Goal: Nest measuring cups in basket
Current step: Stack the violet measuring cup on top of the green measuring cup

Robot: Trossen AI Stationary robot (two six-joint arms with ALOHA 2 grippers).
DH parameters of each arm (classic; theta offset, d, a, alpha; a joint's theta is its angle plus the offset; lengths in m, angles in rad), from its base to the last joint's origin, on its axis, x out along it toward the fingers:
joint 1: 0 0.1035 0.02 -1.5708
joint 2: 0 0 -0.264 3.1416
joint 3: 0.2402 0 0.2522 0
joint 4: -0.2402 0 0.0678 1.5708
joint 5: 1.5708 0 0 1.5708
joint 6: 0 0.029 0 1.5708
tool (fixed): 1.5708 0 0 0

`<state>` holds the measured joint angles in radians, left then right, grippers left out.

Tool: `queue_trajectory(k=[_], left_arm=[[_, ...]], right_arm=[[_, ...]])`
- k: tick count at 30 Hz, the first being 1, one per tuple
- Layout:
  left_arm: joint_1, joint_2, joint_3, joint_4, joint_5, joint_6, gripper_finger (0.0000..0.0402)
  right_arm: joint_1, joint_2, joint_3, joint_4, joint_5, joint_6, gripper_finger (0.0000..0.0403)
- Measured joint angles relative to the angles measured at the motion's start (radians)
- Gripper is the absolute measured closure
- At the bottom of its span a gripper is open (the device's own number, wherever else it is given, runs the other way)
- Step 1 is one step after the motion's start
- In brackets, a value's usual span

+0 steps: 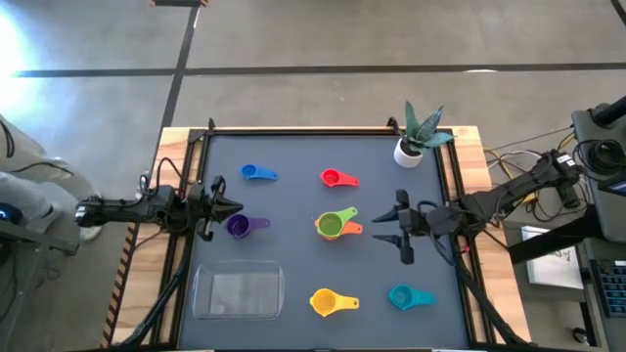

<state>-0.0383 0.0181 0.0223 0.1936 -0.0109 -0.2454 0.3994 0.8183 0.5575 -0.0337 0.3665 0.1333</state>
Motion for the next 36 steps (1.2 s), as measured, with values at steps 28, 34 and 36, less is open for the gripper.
queue_trajectory(k=[28,34,36], left_arm=[[0.000,0.111,0.241,0.026,-0.044,0.039,0.0402],[0.000,0.529,0.662,-0.563,-0.237,0.029,0.0393],[0.000,0.691,0.782,-0.799,-0.262,0.007,0.0379]], right_arm=[[0.126,0.007,-0.061,0.204,0.018,-0.057,0.0227],[0.126,0.007,-0.061,0.204,0.063,-0.065,0.0227],[0.126,0.007,-0.061,0.204,0.063,-0.062,0.0227]])
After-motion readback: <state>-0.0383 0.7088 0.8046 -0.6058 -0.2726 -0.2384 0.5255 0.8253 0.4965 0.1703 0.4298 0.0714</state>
